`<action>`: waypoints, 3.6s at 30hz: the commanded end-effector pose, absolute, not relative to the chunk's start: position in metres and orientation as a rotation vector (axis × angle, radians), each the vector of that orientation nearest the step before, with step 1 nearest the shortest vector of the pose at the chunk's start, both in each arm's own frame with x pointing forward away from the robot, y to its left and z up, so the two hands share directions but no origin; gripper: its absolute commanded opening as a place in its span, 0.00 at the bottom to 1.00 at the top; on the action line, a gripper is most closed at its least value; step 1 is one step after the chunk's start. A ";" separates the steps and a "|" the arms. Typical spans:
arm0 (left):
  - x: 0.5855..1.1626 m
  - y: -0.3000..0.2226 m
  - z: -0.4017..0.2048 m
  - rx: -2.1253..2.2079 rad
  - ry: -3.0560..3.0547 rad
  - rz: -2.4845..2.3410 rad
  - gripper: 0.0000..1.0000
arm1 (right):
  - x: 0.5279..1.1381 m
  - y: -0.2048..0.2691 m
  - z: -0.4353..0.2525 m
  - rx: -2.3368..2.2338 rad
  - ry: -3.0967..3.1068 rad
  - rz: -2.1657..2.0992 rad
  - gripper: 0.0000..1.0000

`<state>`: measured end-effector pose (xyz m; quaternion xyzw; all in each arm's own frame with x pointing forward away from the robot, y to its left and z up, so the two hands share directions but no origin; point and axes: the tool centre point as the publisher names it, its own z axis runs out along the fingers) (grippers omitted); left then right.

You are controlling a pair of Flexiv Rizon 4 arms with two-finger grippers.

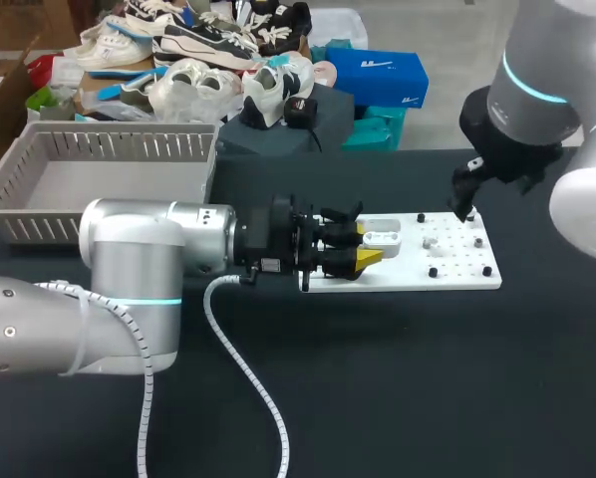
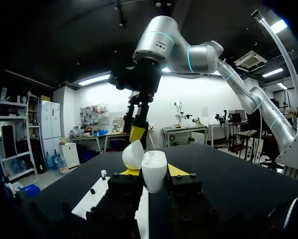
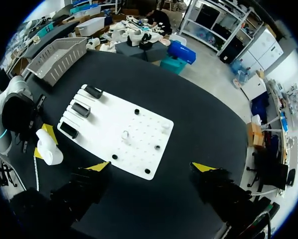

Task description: Pick up each earbud case from the left stands, insert the matching earbuds, close the lid, and place the case in the box.

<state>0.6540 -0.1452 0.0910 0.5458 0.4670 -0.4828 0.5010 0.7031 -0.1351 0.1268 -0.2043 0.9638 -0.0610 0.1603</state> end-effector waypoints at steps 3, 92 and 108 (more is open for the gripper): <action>0.655 -0.145 0.090 1.319 1.128 -1.168 0.00 | 0.735 -0.133 0.102 -0.554 2.826 -0.295 1.00; 0.655 -0.145 0.090 1.319 1.128 -1.168 0.00 | 0.801 -0.149 0.019 -0.448 2.956 -0.387 0.29; 0.655 -0.145 0.090 1.319 1.128 -1.168 0.00 | 0.797 -0.152 0.021 -0.439 2.961 -0.392 0.00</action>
